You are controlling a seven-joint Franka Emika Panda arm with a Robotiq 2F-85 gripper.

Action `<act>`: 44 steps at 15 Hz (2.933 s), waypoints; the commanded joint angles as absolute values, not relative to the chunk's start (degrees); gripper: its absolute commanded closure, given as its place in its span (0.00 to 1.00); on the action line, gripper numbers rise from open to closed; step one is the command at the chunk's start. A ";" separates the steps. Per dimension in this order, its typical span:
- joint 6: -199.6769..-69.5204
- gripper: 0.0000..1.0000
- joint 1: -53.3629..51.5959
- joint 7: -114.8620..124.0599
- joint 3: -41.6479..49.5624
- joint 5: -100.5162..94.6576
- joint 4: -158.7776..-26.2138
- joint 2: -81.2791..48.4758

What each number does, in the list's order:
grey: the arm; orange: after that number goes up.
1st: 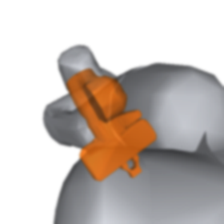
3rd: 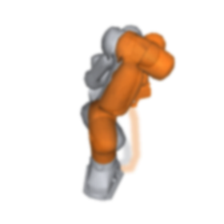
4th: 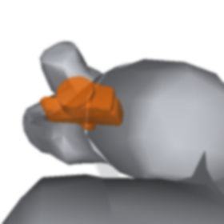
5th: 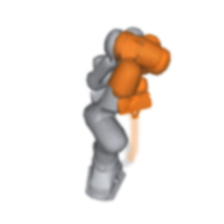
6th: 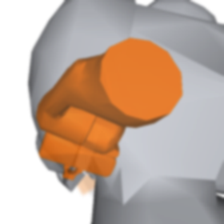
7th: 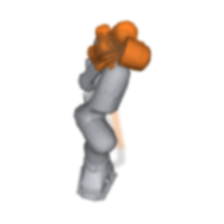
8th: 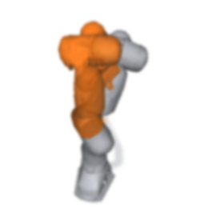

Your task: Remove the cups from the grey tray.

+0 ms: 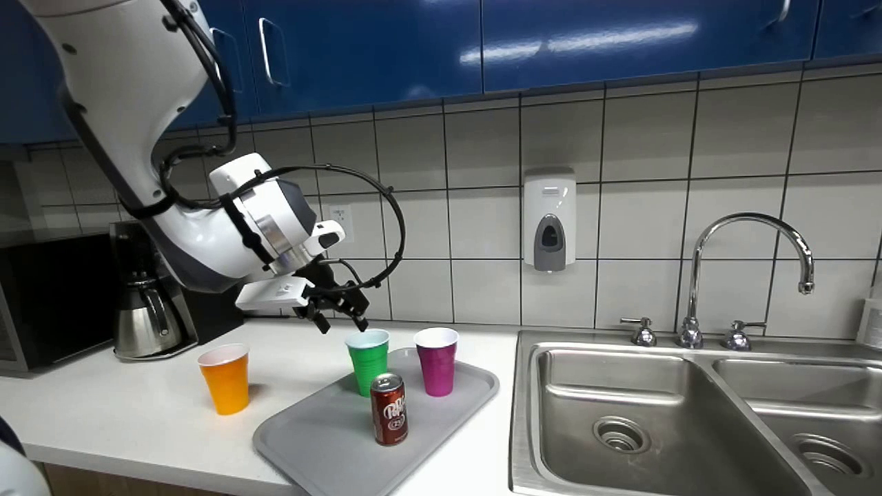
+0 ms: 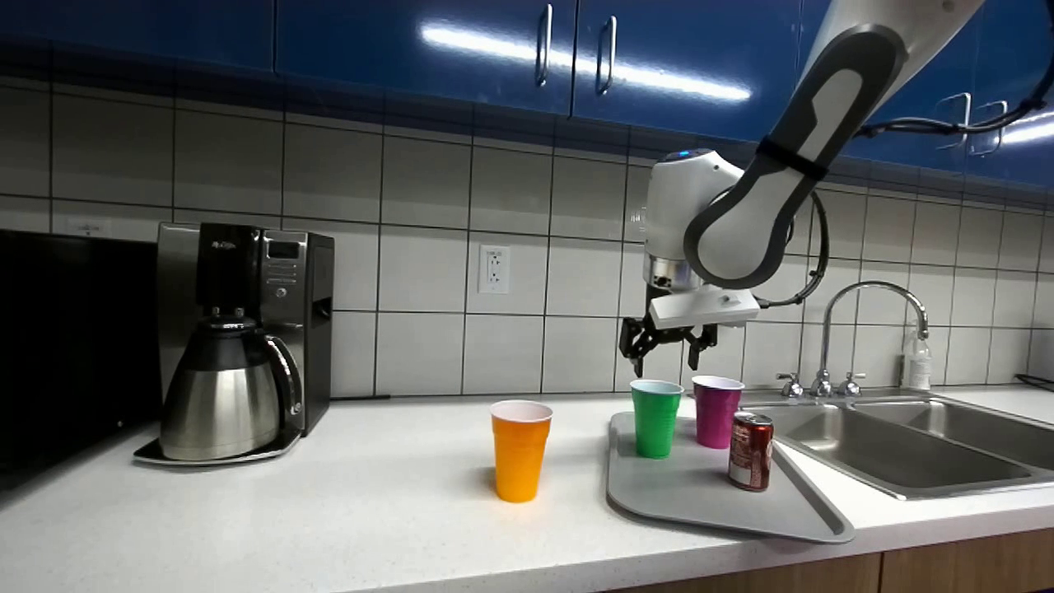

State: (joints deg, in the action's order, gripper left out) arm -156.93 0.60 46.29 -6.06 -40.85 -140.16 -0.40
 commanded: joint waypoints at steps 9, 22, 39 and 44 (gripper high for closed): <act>-150.15 0.00 -1.78 52.70 -5.73 -43.52 -125.77 -14.92; -149.63 0.73 -11.77 52.73 3.40 -41.51 -120.50 -20.05; -149.29 0.99 -11.29 53.84 3.47 -43.25 -128.15 -7.55; -149.10 0.99 -11.42 53.96 0.95 -42.97 -127.41 -6.64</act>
